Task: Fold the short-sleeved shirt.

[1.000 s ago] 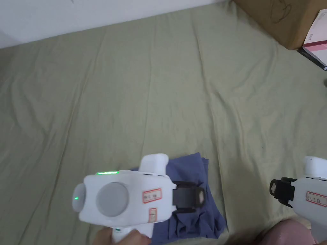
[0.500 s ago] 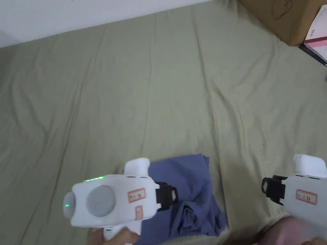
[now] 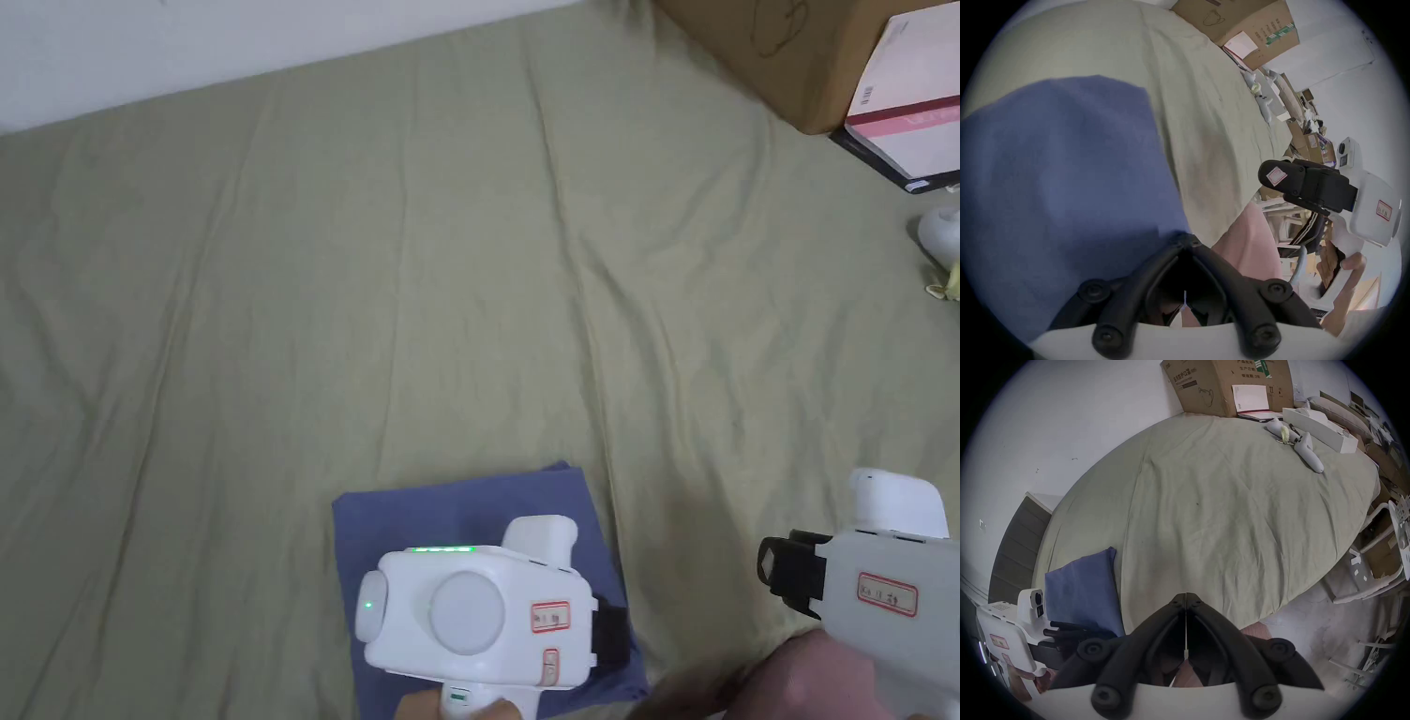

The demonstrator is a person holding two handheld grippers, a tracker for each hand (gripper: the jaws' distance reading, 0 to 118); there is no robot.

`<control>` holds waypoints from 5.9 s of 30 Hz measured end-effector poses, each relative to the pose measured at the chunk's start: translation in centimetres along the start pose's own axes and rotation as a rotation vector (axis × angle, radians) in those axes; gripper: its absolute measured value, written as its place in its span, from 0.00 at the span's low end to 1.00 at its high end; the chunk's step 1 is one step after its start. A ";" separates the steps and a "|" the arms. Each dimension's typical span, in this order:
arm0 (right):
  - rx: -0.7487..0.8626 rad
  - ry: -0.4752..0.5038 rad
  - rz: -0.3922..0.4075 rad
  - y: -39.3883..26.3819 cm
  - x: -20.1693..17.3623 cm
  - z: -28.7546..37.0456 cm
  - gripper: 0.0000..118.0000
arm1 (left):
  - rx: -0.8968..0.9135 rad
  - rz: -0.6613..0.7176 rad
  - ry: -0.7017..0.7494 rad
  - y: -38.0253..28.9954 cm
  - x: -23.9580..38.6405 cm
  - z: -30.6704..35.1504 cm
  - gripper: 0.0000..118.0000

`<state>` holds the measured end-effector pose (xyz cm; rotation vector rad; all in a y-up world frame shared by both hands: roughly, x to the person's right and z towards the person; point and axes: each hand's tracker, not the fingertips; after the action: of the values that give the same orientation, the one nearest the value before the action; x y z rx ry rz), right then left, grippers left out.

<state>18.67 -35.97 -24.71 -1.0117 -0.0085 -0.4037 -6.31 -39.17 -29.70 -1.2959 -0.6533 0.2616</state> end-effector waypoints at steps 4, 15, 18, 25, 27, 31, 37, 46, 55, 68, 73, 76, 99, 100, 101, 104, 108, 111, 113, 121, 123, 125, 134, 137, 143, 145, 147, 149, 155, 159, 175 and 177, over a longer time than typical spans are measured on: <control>-0.008 0.001 0.005 0.0 -0.6 -0.1 0.01 | -0.036 -0.007 -0.072 -0.5 1.3 -1.4 0.00; 0.043 0.043 0.195 1.6 -6.0 1.5 0.01 | 0.239 0.071 -0.116 -1.3 -2.6 9.6 0.00; 0.047 0.067 0.303 1.7 -9.1 1.4 0.01 | 0.314 0.120 -0.030 -2.0 -6.2 13.1 0.00; -0.061 0.115 0.447 -0.2 -15.0 -3.0 0.01 | 0.377 0.274 0.032 -4.7 -12.3 16.3 0.00; -0.144 0.069 0.446 -1.2 -15.3 -5.5 0.01 | 0.385 0.293 0.035 -5.3 -12.5 16.6 0.00; -0.176 0.053 0.461 -2.4 -14.4 -8.7 0.01 | 0.398 0.331 0.044 -6.2 -14.1 16.7 0.43; -0.175 0.066 0.458 -1.6 -14.1 -8.7 0.01 | 0.364 0.361 -0.029 -6.3 -15.0 15.9 0.98; -0.172 0.079 0.430 -2.0 -14.3 -8.1 0.01 | 0.331 0.445 -0.175 -5.6 -17.9 12.5 1.00; -0.178 0.083 0.415 -2.0 -14.6 -7.8 0.01 | 0.265 0.410 -0.237 -3.0 -17.5 9.7 1.00; -0.121 0.114 0.392 -0.7 -16.8 -4.8 0.01 | 0.247 0.354 -0.229 -3.0 -18.6 11.4 0.19; -0.079 0.123 0.400 0.1 -18.1 -3.8 0.01 | 0.224 0.273 -0.135 -3.5 -20.2 15.6 0.19; -0.069 0.126 0.408 0.2 -18.8 -3.7 0.01 | 0.233 0.279 -0.063 -4.7 -22.9 19.8 0.19; -0.118 0.100 0.476 -0.7 -21.3 -4.9 0.01 | -0.137 0.310 1.057 -10.5 -43.1 37.8 0.25; -0.121 0.099 0.471 -0.7 -21.1 -5.0 0.01 | -0.127 0.317 1.068 -10.7 -43.0 37.8 0.34; -0.126 0.096 0.466 -0.7 -20.9 -5.2 0.01 | -0.121 0.320 1.094 -10.7 -42.8 37.8 0.41; -0.132 0.090 0.461 -0.8 -20.6 -5.3 0.01 | -0.036 0.378 1.109 -10.9 -42.0 39.1 0.64; -0.141 0.097 0.456 -0.9 -19.8 -5.7 0.01 | 0.099 0.393 1.042 -10.8 -39.3 41.2 0.83; -0.139 0.116 0.441 -1.0 -19.7 -5.6 0.01 | 0.161 0.387 0.954 -10.4 -36.2 41.7 0.83; -0.135 0.139 0.432 -1.0 -19.5 -5.4 0.01 | 0.210 0.371 0.861 -10.0 -33.3 41.4 0.76; -0.075 0.198 0.401 -0.3 -18.9 -2.9 0.01 | 0.464 0.308 0.600 -9.8 -23.0 35.6 0.00; -0.052 0.211 0.392 0.0 -18.5 -2.2 0.01 | 0.525 0.260 0.647 -9.7 -20.5 34.3 0.00; -0.038 0.216 0.385 0.4 -18.2 -1.5 0.01 | 0.578 0.238 0.638 -9.3 -18.0 33.3 0.00; 0.201 0.214 0.448 2.8 -18.5 3.1 0.01 | 0.779 0.056 0.681 -7.1 -6.3 31.5 0.00; 0.328 0.194 0.476 3.4 -19.0 5.8 0.01 | 0.855 -0.027 0.721 -7.1 -2.6 31.5 0.00; 0.561 0.097 0.543 4.2 -19.8 11.0 0.01 | 1.002 -0.101 0.779 -7.5 2.0 32.2 0.00; 0.654 0.096 0.582 3.8 -20.8 13.2 0.01 | 1.069 -0.141 0.779 -7.6 3.1 32.4 0.00; 0.731 0.063 0.606 3.7 -21.6 14.8 0.01 | 1.115 -0.168 0.787 -7.5 4.5 32.7 0.00; 0.796 0.062 0.593 3.7 -22.6 16.1 0.01 | 1.136 -0.196 0.802 -7.5 5.6 32.6 0.00; 0.868 0.050 0.556 3.1 -23.9 17.4 0.01 | 1.197 -0.198 0.823 -7.7 6.5 32.8 0.00; 0.877 0.050 0.528 2.9 -23.9 17.3 0.02 | 1.232 -0.182 0.915 -8.0 6.5 33.1 0.00; 0.905 0.081 0.469 2.4 -23.1 16.6 0.91 | 1.213 -0.073 0.747 -7.8 4.5 33.5 0.89; 0.911 0.079 0.438 2.5 -23.0 16.3 0.93 | 1.197 -0.049 0.661 -7.5 3.8 33.4 0.89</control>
<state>1.14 -13.91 -22.40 -0.0826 0.0919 -0.0097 -24.05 -12.37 -17.26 -0.1571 0.0955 0.1202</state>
